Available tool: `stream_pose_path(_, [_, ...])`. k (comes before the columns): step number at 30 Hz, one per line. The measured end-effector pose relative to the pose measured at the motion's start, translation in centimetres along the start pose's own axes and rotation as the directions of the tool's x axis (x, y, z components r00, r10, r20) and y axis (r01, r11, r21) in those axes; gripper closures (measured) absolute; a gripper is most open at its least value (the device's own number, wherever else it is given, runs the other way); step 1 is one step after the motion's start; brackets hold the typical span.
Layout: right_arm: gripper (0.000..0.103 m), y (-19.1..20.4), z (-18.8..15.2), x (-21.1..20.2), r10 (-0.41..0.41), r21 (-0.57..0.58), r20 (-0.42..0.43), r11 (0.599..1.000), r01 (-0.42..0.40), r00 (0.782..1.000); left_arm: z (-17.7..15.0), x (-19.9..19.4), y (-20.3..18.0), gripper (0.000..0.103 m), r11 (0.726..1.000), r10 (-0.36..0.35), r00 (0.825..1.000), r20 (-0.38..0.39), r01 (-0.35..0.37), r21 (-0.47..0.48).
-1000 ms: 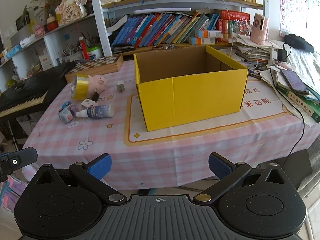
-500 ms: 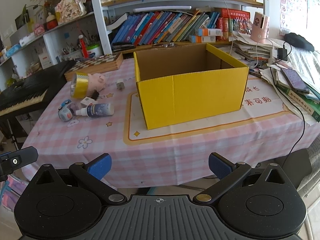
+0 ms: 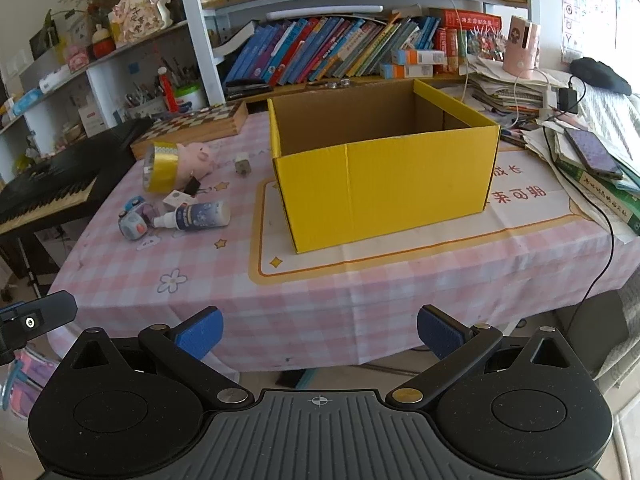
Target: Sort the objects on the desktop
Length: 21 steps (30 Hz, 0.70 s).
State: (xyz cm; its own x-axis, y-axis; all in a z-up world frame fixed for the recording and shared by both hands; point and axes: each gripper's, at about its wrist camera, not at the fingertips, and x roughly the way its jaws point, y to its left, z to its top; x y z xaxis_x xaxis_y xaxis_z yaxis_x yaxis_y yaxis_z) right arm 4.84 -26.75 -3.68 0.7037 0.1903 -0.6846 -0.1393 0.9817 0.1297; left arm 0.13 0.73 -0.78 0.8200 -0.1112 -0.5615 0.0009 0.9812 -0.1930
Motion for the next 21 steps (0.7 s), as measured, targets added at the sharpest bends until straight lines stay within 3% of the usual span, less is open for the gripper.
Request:
stream_pose_path(12, [0.0, 0.4, 0.2, -0.3, 0.021, -0.024, 0.015, 1.0, -0.021, 1.0, 0.2, -0.4, -0.2, 0.0, 1.0, 0.003, 1.0, 0.005, -0.003, -0.01])
stream_pose_path(21, [0.0, -0.1, 0.5, -1.3, 0.071, 0.022, 0.076, 0.997, -0.073, 0.995, 0.3, -0.8, 0.4, 0.0, 0.999, 0.007, 1.0, 0.007, -0.007, -0.037])
